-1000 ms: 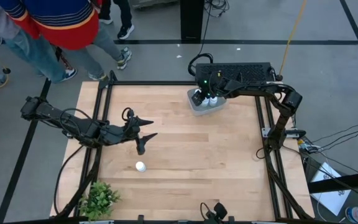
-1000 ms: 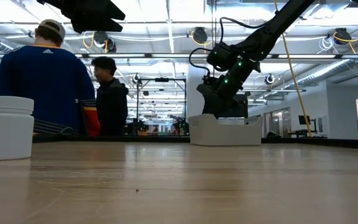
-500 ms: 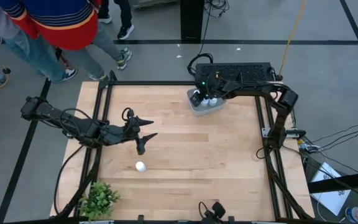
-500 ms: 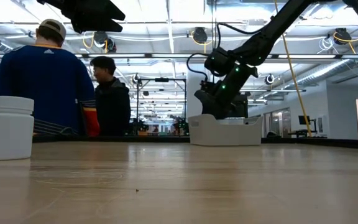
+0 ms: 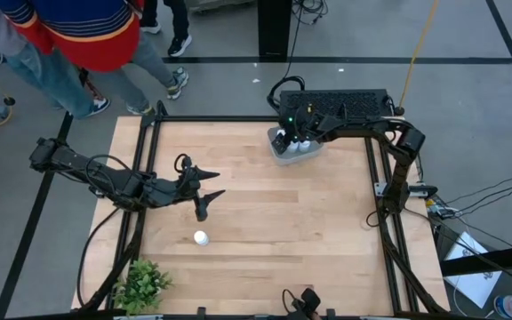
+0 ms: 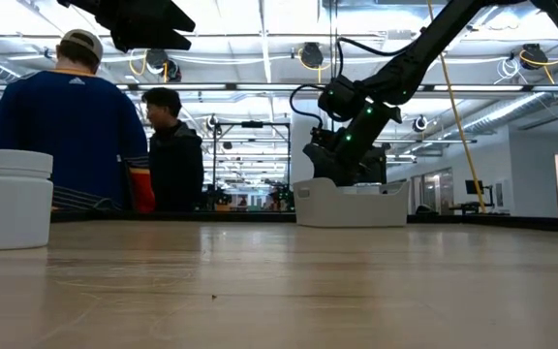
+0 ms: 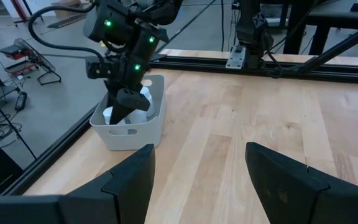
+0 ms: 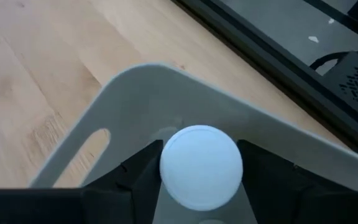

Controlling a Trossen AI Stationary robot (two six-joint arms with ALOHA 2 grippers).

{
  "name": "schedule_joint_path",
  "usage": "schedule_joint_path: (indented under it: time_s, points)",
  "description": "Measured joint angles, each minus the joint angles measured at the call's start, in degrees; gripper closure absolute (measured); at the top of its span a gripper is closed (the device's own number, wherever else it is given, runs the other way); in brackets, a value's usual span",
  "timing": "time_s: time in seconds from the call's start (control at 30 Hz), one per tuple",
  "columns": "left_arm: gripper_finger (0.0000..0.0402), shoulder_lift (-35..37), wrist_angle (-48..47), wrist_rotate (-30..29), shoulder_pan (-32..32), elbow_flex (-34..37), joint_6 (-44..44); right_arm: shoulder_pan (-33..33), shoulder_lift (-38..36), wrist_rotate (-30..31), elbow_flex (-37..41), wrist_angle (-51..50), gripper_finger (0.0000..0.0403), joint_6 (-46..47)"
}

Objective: Pick and place pill bottles into a basket
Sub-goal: Put the white medicine bottle into the gray bin

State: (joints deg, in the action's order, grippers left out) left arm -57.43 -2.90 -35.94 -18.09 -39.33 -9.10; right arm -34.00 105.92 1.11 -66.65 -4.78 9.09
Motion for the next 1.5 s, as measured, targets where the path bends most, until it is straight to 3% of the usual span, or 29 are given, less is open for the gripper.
schedule_joint_path:
  time_s: [0.4,0.87,1.0,1.13,1.4,1.5]
  points:
    - [0.0144,0.0,0.0,0.0,0.0,0.0,0.0,1.5,-1.8,0.4,0.1,0.5,0.0144,-2.3]
    - [0.0144,0.0,-0.1,0.0,0.9,0.0,-5.7,8.3,-15.6,0.6,0.1,-1.1,0.0131,-6.5]
    - [0.0144,-1.0,-0.6,0.2,1.1,0.0,-10.8,13.4,-20.0,0.4,0.7,-3.0,0.0129,-6.8]
    - [0.0144,-2.5,-0.2,4.5,1.9,0.0,-15.1,20.9,-25.3,0.4,6.0,-1.2,0.0130,-5.6]
    - [0.0144,-8.4,7.8,12.8,1.5,0.0,-21.6,37.4,-39.8,0.6,23.5,19.3,0.0130,0.0]
    - [0.0144,-9.9,5.0,13.6,1.3,-0.8,-23.8,42.7,-45.4,0.7,28.4,24.6,0.0131,0.9]
